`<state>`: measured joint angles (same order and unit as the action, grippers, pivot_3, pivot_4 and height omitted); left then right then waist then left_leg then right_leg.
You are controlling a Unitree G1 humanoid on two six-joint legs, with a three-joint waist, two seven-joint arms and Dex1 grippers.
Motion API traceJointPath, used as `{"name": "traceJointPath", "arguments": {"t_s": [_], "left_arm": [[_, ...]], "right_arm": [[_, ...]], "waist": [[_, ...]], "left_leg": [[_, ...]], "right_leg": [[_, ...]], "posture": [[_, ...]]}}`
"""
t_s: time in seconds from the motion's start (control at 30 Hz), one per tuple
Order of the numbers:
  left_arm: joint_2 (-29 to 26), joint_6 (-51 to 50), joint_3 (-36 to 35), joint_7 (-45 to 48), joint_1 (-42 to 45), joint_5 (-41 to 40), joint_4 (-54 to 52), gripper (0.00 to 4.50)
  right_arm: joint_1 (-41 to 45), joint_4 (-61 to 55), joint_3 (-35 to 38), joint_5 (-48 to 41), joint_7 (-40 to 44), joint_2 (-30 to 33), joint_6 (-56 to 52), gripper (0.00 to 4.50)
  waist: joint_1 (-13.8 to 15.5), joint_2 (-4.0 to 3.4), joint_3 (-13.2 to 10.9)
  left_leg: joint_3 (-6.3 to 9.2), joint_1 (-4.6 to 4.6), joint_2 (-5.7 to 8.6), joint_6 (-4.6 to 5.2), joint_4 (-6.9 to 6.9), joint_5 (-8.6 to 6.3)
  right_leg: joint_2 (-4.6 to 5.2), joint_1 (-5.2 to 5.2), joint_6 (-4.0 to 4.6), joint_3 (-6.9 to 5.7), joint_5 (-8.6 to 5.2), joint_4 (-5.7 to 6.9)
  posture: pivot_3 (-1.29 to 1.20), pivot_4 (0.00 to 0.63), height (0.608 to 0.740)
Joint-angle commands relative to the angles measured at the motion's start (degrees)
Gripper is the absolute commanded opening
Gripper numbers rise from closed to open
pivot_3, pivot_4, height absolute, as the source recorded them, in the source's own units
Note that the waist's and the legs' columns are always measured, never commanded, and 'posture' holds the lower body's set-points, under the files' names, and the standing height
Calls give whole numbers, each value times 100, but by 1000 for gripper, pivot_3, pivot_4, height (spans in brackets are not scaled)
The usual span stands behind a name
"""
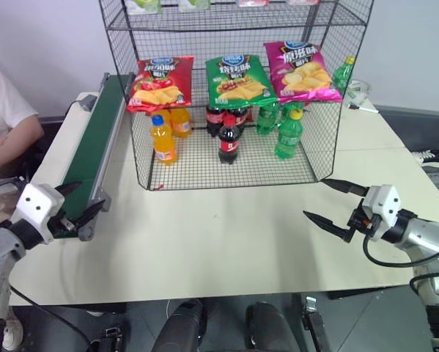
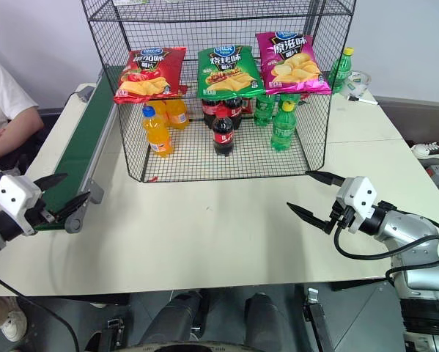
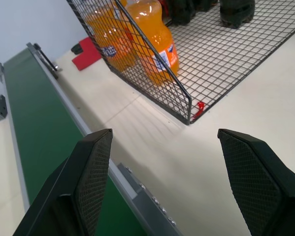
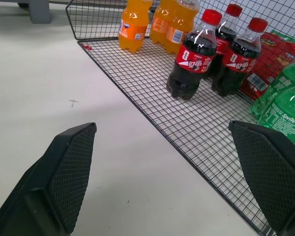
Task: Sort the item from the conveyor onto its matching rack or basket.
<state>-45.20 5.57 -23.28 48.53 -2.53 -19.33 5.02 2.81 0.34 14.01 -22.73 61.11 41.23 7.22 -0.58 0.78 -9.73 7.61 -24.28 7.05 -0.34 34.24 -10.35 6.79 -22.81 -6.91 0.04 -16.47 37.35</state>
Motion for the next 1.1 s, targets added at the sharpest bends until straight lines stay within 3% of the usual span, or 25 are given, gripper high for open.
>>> {"name": "traceJointPath", "arguments": {"t_s": [0.03,1.1], "left_arm": [[-1,204,-51,16,66,44,22,3566],[-35,269,-30,90,289,121,248,3566]], "right_arm": [[6,-42,159,-44,0,82,106,4500],[151,155,89,132,-119,88,170,4500]], "waist": [[0,0,0],[0,0,-1]], "left_leg": [[0,0,0,0,0,0],[0,-1,0,0,-1,0]], "right_leg": [[0,1,0,0,0,0],[0,1,0,0,0,-4]], "posture": [[0,150,740],[0,150,740]]}}
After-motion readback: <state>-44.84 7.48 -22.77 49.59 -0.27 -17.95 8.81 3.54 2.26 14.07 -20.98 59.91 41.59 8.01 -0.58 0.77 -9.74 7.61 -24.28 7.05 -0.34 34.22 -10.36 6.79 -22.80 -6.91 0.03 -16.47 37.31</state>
